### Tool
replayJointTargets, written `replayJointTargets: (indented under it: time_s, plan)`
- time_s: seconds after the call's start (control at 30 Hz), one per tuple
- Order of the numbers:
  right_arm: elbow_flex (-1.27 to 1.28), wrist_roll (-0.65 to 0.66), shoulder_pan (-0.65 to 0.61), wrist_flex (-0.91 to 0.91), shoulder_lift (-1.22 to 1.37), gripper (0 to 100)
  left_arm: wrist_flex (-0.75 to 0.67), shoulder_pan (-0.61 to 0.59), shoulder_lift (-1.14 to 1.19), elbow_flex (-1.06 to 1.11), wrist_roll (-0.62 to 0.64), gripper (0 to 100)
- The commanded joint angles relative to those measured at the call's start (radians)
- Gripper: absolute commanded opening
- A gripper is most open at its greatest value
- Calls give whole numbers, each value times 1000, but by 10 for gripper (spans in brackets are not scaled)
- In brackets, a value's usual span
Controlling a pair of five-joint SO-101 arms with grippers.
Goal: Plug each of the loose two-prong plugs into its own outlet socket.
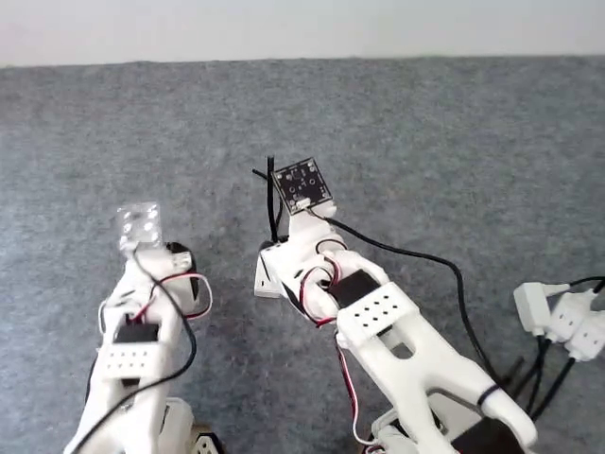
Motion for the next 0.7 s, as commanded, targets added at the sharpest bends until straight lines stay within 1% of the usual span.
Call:
replayJointTargets:
  time_s: [0.0, 0.17, 0.27, 0.43, 0.67]
  plan:
    - [-68, -14, 8, -45, 18, 8, -77, -20, -137, 51, 23, 13]
    - [-72, -15, 8, -105, 87, 8, -75, -18, -255, 108, 25, 13]
    - [-106, -15, 8, -111, 133, 8, -75, -17, -292, 128, 25, 13]
    - [-158, -17, 7, -110, 205, 8, -75, -15, -307, 134, 23, 13]
    - [-157, -15, 15, -108, 216, 8, -75, -15, -307, 136, 23, 13]
